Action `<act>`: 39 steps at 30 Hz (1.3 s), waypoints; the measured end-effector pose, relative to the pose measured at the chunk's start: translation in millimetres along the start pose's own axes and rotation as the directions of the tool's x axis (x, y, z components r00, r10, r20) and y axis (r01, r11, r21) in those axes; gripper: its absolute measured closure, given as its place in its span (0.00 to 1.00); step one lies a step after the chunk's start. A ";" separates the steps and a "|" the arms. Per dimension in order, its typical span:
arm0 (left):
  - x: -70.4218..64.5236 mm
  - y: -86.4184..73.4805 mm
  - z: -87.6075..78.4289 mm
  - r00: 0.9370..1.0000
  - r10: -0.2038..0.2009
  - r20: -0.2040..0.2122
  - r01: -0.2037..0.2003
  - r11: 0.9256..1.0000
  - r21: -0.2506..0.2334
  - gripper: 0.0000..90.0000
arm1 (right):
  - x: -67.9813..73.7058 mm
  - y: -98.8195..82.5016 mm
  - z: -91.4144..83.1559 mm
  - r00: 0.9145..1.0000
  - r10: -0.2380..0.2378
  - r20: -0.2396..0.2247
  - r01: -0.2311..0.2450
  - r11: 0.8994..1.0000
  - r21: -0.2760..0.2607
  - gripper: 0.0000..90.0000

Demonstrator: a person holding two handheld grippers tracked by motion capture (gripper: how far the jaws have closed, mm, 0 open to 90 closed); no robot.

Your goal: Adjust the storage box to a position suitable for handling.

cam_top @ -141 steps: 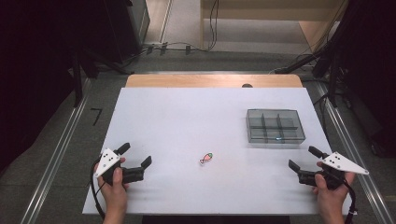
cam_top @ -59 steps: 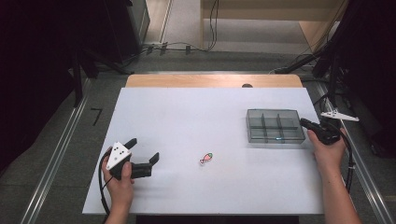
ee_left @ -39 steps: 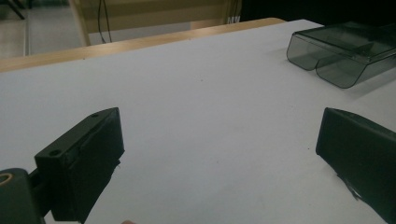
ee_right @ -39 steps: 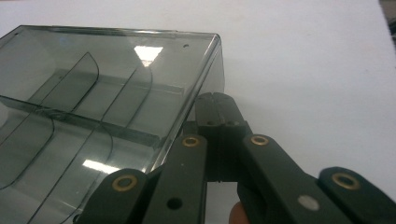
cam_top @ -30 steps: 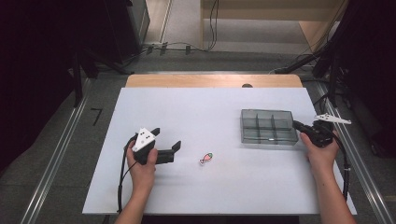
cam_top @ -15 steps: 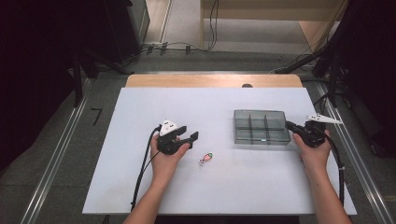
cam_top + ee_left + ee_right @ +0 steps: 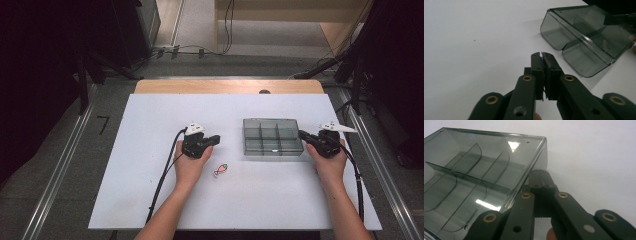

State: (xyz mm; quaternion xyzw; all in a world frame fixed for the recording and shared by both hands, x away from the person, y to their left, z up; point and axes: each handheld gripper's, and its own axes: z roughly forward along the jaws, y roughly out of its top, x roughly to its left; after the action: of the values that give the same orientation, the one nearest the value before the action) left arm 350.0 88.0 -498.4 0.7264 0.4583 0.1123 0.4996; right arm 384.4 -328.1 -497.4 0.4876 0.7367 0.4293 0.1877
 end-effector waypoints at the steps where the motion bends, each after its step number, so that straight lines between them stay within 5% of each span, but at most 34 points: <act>1: -0.9 1.1 2.2 1.000 0.007 -0.002 -0.007 1.000 0.009 0.98 | 0.5 0.0 0.1 1.000 0.002 -0.001 -0.002 1.000 0.001 0.98; 25: -10.4 6.1 30.5 1.000 0.026 0.007 -0.027 0.997 0.075 0.99 | 20.5 -0.4 10.7 0.996 -0.027 -0.085 0.029 0.999 0.024 0.98; 31: -14.0 5.2 32.4 0.999 0.041 0.018 -0.042 0.996 0.078 0.99 | 24.2 -0.3 14.7 0.998 -0.034 -0.045 0.036 0.998 0.043 0.98; 36: -14.7 5.7 33.9 0.999 0.031 0.041 -0.034 0.997 0.075 0.99 | 26.4 -1.2 14.1 0.998 -0.048 -0.035 0.050 0.998 0.043 0.98; 39: -13.8 5.6 33.2 0.999 -0.023 0.045 0.020 0.997 0.069 0.99 | 29.2 -2.0 14.4 0.996 -0.073 -0.041 0.075 0.996 0.050 0.98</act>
State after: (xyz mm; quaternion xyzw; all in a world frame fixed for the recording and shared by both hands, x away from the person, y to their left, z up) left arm 366.1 56.1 -505.4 0.7405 0.4582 0.0745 0.4860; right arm 380.1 -296.2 -503.0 0.4560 0.7687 0.4123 0.1764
